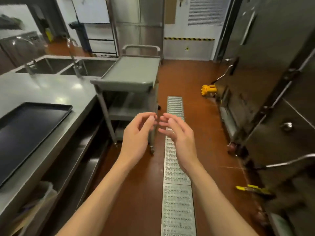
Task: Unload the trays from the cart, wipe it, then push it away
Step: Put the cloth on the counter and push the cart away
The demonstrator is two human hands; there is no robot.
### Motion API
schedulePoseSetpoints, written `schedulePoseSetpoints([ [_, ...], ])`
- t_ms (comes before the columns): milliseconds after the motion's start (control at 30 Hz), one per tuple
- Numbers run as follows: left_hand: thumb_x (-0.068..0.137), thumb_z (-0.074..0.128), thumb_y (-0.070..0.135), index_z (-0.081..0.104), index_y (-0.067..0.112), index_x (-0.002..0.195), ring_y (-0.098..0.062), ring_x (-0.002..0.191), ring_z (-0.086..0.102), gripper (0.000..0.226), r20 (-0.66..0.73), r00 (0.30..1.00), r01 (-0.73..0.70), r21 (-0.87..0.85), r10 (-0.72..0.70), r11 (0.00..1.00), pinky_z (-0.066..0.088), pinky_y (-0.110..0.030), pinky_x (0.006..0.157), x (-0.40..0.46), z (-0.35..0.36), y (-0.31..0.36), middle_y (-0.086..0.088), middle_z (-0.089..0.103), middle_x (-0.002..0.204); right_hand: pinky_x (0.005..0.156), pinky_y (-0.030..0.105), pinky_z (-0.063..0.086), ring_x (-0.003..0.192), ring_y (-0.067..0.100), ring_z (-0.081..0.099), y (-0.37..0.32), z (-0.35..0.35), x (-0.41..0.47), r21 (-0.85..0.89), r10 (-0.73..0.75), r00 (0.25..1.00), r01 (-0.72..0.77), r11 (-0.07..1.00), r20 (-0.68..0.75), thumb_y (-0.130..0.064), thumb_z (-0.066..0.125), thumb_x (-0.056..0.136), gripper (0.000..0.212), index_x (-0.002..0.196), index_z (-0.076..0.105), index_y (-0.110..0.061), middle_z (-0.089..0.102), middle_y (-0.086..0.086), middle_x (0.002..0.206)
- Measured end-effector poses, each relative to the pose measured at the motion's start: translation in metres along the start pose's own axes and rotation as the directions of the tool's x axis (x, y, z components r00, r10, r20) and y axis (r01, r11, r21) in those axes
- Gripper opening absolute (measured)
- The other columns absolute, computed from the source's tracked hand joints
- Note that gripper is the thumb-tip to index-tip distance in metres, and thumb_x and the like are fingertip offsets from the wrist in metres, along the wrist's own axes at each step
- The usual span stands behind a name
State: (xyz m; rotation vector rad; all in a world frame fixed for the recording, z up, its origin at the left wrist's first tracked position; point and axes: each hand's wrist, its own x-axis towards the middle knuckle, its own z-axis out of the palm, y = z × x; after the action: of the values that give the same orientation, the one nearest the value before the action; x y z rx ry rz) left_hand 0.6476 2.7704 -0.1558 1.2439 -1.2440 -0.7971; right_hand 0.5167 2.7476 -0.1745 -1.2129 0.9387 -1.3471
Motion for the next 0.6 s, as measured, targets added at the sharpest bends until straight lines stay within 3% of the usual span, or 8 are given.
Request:
schedulePoseSetpoints([
  [133,0.099,0.053,0.023,0.069,0.019,0.111,-0.013,0.098,0.069,0.021,0.039,0.999,0.006,-0.041,-0.005,0.999,0.055,-0.042,0.093,0.049,0.076,0.005,0.005,0.073,0.102,0.091,0.039,0.057,0.104,0.024,0.069,-0.011,-0.095,0.051,0.019,-0.041,0.992,0.044,0.999,-0.117,-0.015,0.049,0.103,0.024,0.115,0.069,-0.012,0.073,0.010,0.111],
  [300,0.099,0.050,0.017,0.068,0.014,0.112,-0.021,0.095,0.070,0.022,0.025,1.000,0.009,-0.132,-0.006,0.991,0.057,-0.042,0.089,0.133,0.142,-0.019,-0.003,0.073,0.100,0.085,0.035,0.059,0.100,0.024,0.071,-0.010,-0.200,0.128,-0.077,-0.092,0.966,0.076,0.994,-0.241,-0.032,0.051,0.094,0.032,0.114,0.068,-0.013,0.074,0.005,0.109],
  [467,0.099,0.050,0.016,0.067,0.014,0.110,-0.027,0.095,0.069,0.020,0.110,0.994,0.019,-0.192,0.003,0.981,0.058,-0.039,0.085,0.250,0.234,-0.026,-0.005,0.073,0.098,0.079,0.034,0.060,0.100,0.026,0.070,-0.019,-0.299,0.230,-0.135,-0.125,0.910,0.077,0.988,-0.395,-0.019,0.045,0.103,0.027,0.115,0.068,-0.010,0.073,0.008,0.108],
  [600,0.091,0.062,0.029,0.071,0.019,0.102,-0.041,0.093,0.067,0.017,0.117,0.993,0.016,-0.237,0.012,0.971,0.055,-0.047,0.087,0.347,0.308,-0.025,-0.010,0.072,0.097,0.086,0.043,0.059,0.101,0.024,0.070,-0.033,-0.370,0.322,-0.172,-0.152,0.893,0.086,0.981,-0.424,-0.030,0.050,0.099,0.029,0.112,0.070,-0.014,0.074,0.006,0.106],
])
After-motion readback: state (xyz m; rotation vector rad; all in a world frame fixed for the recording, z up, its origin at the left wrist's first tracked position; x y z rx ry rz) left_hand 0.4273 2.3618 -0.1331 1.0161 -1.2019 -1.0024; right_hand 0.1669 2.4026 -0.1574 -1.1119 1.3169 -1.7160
